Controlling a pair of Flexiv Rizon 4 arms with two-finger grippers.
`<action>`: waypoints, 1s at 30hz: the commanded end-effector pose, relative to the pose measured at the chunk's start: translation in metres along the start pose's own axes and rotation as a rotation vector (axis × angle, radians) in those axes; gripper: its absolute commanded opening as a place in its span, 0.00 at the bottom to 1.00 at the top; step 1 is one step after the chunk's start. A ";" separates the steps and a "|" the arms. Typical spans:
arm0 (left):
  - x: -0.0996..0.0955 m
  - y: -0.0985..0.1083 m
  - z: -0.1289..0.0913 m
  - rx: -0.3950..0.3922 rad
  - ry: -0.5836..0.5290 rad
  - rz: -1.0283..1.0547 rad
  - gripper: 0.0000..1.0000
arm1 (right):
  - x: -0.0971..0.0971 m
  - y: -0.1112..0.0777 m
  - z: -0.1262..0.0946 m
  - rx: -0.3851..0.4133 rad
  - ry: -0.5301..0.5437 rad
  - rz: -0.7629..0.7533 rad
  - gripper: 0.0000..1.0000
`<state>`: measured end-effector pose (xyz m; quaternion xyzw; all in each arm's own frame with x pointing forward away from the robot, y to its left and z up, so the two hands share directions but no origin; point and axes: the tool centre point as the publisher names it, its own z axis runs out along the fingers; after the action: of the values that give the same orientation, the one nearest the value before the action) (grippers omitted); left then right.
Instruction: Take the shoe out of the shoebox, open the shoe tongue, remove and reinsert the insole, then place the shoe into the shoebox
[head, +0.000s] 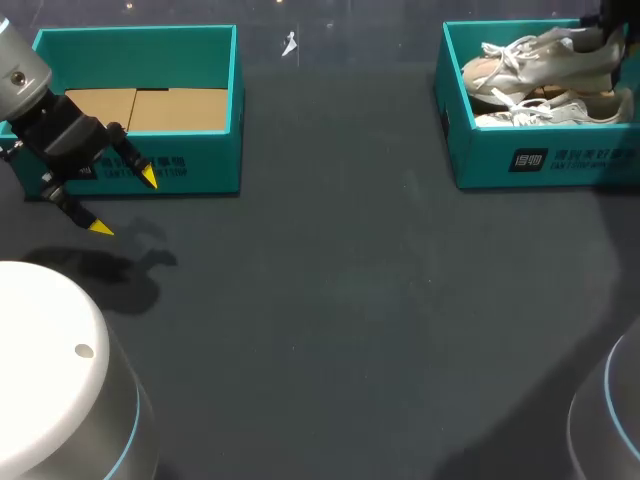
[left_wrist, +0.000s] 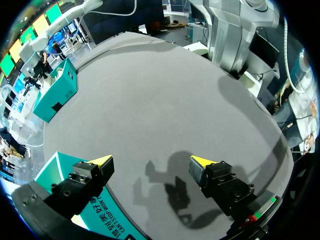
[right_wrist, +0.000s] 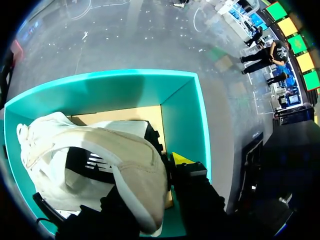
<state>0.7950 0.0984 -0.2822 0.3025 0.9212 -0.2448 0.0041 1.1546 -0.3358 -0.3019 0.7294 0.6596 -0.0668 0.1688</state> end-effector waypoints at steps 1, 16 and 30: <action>0.001 0.000 -0.001 -0.002 0.000 0.001 1.00 | 0.001 0.008 0.009 0.013 0.003 -0.004 0.00; 0.001 0.000 -0.001 -0.002 0.000 0.001 1.00 | 0.006 0.018 0.027 0.033 0.019 -0.028 0.00; 0.001 0.000 -0.001 -0.002 0.000 0.001 1.00 | 0.015 0.013 0.048 0.089 0.049 -0.051 0.00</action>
<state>0.7950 0.0984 -0.2822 0.3025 0.9212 -0.2448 0.0041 1.1672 -0.3378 -0.3462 0.7197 0.6783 -0.0782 0.1261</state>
